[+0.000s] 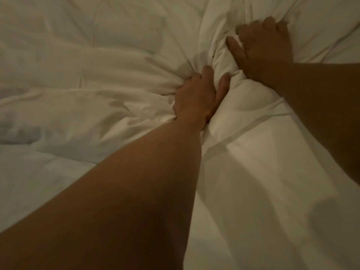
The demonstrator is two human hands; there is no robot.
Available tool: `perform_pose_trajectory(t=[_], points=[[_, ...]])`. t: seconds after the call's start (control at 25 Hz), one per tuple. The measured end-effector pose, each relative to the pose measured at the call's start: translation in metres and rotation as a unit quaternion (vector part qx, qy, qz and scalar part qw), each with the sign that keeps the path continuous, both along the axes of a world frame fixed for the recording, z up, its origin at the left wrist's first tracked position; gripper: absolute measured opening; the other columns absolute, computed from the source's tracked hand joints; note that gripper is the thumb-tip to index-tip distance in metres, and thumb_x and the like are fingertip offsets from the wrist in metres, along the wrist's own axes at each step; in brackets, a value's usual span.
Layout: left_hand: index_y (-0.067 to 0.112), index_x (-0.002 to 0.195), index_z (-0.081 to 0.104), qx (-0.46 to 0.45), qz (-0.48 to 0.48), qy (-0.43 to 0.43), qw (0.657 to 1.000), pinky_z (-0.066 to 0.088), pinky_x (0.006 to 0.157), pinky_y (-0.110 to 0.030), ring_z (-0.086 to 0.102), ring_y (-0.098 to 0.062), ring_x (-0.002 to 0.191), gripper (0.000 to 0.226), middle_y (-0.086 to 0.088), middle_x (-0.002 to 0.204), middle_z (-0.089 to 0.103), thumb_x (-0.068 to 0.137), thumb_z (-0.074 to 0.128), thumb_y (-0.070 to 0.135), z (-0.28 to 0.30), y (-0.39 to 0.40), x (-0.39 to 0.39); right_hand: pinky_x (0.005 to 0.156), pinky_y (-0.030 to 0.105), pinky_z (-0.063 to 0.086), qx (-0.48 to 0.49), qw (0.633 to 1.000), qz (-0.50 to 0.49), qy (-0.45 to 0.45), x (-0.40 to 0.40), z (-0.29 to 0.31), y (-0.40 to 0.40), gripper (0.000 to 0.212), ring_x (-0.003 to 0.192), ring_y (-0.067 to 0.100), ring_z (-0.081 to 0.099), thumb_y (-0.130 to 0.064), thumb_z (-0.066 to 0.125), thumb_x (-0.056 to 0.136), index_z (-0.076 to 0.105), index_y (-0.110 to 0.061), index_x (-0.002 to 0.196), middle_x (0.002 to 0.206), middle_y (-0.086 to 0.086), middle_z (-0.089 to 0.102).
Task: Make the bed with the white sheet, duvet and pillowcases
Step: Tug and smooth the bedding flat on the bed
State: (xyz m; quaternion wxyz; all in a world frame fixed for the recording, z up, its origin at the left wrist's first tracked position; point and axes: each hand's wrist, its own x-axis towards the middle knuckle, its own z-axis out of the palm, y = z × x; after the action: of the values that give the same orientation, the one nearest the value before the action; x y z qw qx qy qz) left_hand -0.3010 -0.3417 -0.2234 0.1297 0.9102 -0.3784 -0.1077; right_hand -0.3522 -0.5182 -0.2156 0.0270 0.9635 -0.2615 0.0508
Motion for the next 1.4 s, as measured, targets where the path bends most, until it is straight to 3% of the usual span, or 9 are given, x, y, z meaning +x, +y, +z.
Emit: perform_pose_trajectory(t=[0.24, 0.36, 0.52, 0.68, 0.84, 0.96, 1.08, 1.28, 1.4], points=[[0.021, 0.103, 0.056, -0.008, -0.035, 0.004, 0.999, 0.037, 0.072, -0.040, 0.064, -0.036, 0.096, 0.056, -0.010, 0.097, 0.069, 0.101, 0.020, 0.063, 0.037, 0.021, -0.018, 0.078, 0.046, 0.042, -0.019, 0.999, 0.012, 0.039, -0.041, 0.032, 0.025, 0.073, 0.080, 0.042, 0.066, -0.056, 0.015, 0.098, 0.066, -0.005, 0.094, 0.081, 0.028, 0.067], [0.024, 0.092, 0.064, 0.003, -0.091, 0.021, 0.996, 0.040, 0.073, -0.037, 0.065, -0.033, 0.089, 0.063, -0.007, 0.087, 0.067, 0.101, 0.017, 0.064, 0.076, 0.033, -0.041, 0.068, 0.037, 0.038, 0.012, 0.997, -0.010, 0.072, -0.095, 0.074, 0.046, 0.076, 0.068, 0.032, 0.057, -0.056, 0.004, 0.092, 0.065, -0.010, 0.093, 0.065, 0.011, 0.054], [0.022, 0.076, 0.062, -0.017, -0.159, 0.005, 0.987, 0.043, 0.067, -0.035, 0.064, -0.030, 0.077, 0.065, -0.003, 0.075, 0.063, 0.102, 0.018, 0.063, 0.116, 0.071, -0.092, 0.069, 0.039, 0.041, -0.047, 0.994, 0.000, 0.099, -0.185, 0.129, 0.095, 0.102, 0.075, 0.037, 0.066, -0.066, -0.016, 0.090, 0.069, -0.017, 0.116, 0.085, 0.018, 0.066], [0.024, 0.071, 0.054, -0.004, -0.242, 0.008, 0.970, 0.041, 0.069, -0.035, 0.062, -0.029, 0.081, 0.061, -0.005, 0.082, 0.067, 0.102, 0.017, 0.062, 0.129, 0.098, -0.149, 0.077, 0.038, 0.044, 0.015, 0.982, -0.110, 0.153, -0.264, 0.160, 0.143, 0.071, 0.098, 0.033, 0.066, -0.065, 0.013, 0.099, 0.068, -0.022, 0.115, 0.108, 0.012, 0.068], [0.026, 0.072, 0.052, 0.049, -0.248, 0.011, 0.967, 0.043, 0.071, -0.036, 0.063, -0.030, 0.082, 0.061, -0.005, 0.079, 0.063, 0.100, 0.014, 0.065, 0.098, 0.137, -0.190, 0.069, 0.034, 0.038, 0.135, 0.967, -0.135, 0.168, -0.316, 0.130, 0.197, 0.073, 0.074, 0.027, 0.054, -0.068, 0.008, 0.094, 0.060, -0.016, 0.094, 0.075, 0.003, 0.053], [0.025, 0.084, 0.062, 0.094, -0.202, 0.000, 0.975, 0.037, 0.071, -0.036, 0.064, -0.033, 0.092, 0.059, -0.009, 0.094, 0.070, 0.101, 0.020, 0.063, 0.068, 0.162, -0.219, 0.061, 0.032, 0.040, 0.097, 0.987, -0.094, 0.086, -0.335, 0.086, 0.216, 0.079, 0.064, 0.029, 0.057, -0.074, 0.008, 0.093, 0.059, -0.014, 0.082, 0.065, 0.004, 0.054], [0.023, 0.092, 0.063, 0.086, -0.142, -0.069, 0.984, 0.038, 0.071, -0.037, 0.063, -0.034, 0.088, 0.055, -0.007, 0.091, 0.070, 0.099, 0.021, 0.058, 0.055, 0.163, -0.242, 0.062, 0.035, 0.042, 0.067, 0.991, -0.063, 0.096, -0.348, 0.072, 0.210, 0.075, 0.076, 0.032, 0.068, -0.073, 0.017, 0.094, 0.063, -0.014, 0.096, 0.082, 0.010, 0.070], [0.012, 0.106, 0.057, -0.131, 0.059, -0.010, 0.990, 0.040, 0.081, -0.045, 0.052, -0.035, 0.101, 0.060, -0.011, 0.108, 0.057, 0.095, 0.015, 0.052, 0.082, 0.101, -0.283, 0.069, 0.042, 0.041, -0.041, 0.993, -0.006, -0.112, -0.347, 0.107, 0.156, 0.056, 0.082, 0.037, 0.060, -0.050, 0.032, 0.103, 0.064, -0.007, 0.084, 0.083, 0.017, 0.064], [0.017, 0.120, 0.053, -0.117, 0.096, 0.037, 0.988, 0.041, 0.089, -0.046, 0.053, -0.030, 0.109, 0.059, -0.006, 0.119, 0.057, 0.096, 0.016, 0.057, 0.104, 0.052, -0.302, 0.095, 0.046, 0.037, -0.024, 0.993, 0.039, -0.110, -0.306, 0.136, 0.102, 0.054, 0.117, 0.037, 0.053, -0.047, 0.032, 0.101, 0.062, -0.005, 0.118, 0.123, 0.020, 0.059]])
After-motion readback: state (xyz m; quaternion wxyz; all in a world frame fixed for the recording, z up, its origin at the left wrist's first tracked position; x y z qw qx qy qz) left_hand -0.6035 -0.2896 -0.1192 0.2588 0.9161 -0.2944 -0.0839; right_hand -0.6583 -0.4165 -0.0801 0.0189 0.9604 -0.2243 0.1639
